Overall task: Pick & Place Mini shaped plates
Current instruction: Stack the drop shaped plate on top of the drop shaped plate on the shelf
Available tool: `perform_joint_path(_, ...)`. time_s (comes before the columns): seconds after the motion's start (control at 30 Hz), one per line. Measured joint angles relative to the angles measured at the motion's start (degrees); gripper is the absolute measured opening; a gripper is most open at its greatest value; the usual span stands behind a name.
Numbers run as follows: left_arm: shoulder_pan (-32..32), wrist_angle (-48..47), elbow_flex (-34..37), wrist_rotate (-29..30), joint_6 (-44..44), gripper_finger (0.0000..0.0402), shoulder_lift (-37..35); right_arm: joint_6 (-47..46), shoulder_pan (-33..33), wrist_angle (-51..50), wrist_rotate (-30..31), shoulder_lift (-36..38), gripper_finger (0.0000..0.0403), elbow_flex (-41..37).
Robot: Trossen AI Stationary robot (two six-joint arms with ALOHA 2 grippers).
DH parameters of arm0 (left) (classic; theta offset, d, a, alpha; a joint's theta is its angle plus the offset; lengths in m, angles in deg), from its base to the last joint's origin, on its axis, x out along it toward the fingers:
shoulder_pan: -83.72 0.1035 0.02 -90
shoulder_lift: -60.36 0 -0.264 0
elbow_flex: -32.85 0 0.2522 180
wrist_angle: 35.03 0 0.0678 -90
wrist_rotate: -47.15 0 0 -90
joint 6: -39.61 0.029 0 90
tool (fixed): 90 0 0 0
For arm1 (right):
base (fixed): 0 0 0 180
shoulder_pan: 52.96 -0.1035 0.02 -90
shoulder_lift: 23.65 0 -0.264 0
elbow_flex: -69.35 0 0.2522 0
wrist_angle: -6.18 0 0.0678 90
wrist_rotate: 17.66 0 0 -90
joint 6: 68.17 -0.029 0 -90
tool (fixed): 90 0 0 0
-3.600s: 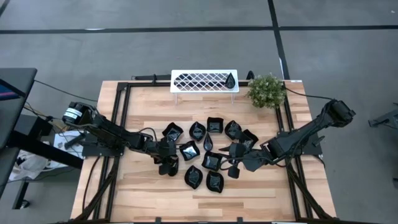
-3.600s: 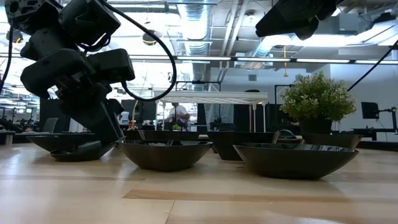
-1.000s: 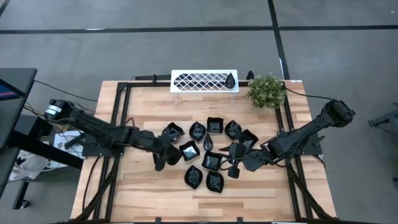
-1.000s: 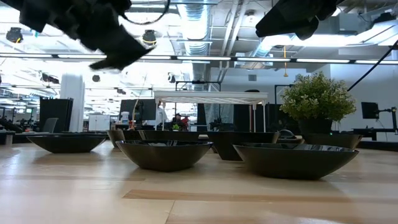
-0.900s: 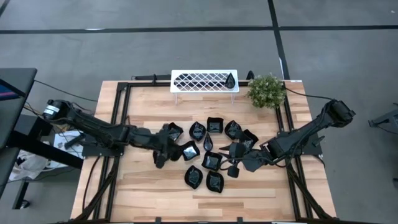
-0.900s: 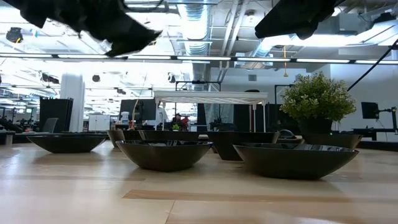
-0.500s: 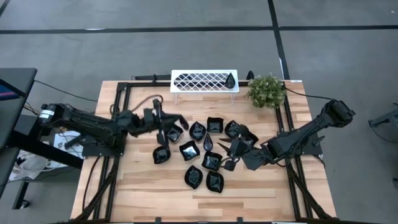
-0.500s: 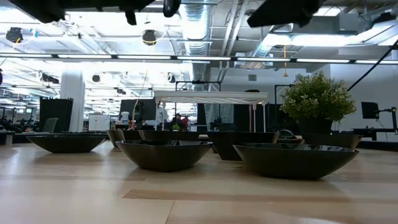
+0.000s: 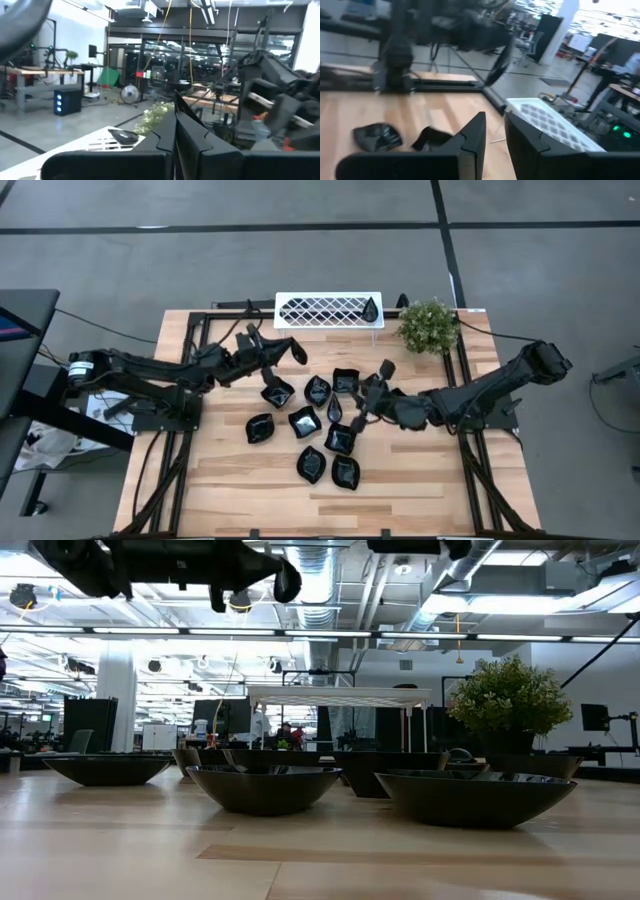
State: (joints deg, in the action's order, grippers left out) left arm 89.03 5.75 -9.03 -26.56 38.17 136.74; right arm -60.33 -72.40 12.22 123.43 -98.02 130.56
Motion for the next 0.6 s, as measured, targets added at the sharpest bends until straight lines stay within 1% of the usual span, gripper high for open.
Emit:
perform_joint_path(0.1,-0.91,0.77,-0.75,0.00,-2.46,0.0011,1.59,-2.77,1.89,1.53,0.05,-1.12,0.0068,0.06)
perform_joint_path(0.23,-3.10,0.78,-2.44,-0.02,-2.56,0.0008,4.43,-2.35,2.42,4.05,0.16,-6.10,0.0068,0.00)
perform_joint_path(0.33,-3.89,0.96,-4.38,-0.19,-0.74,0.0008,6.49,-0.49,1.61,7.92,0.36,-10.89,0.0068,0.01)
perform_joint_path(0.4,-3.93,0.78,-5.09,0.00,0.08,0.0009,7.58,2.64,0.48,11.25,0.46,-13.69,0.0068,0.00)
perform_joint_path(0.47,-3.93,0.83,-6.08,0.15,1.10,0.0009,8.89,6.84,-1.01,14.77,3.20,-15.42,0.0068,0.00)
perform_joint_path(0.6,-3.93,0.81,-6.86,1.98,1.63,0.0007,10.42,17.99,-3.97,23.94,12.83,-16.87,0.0068,0.02)
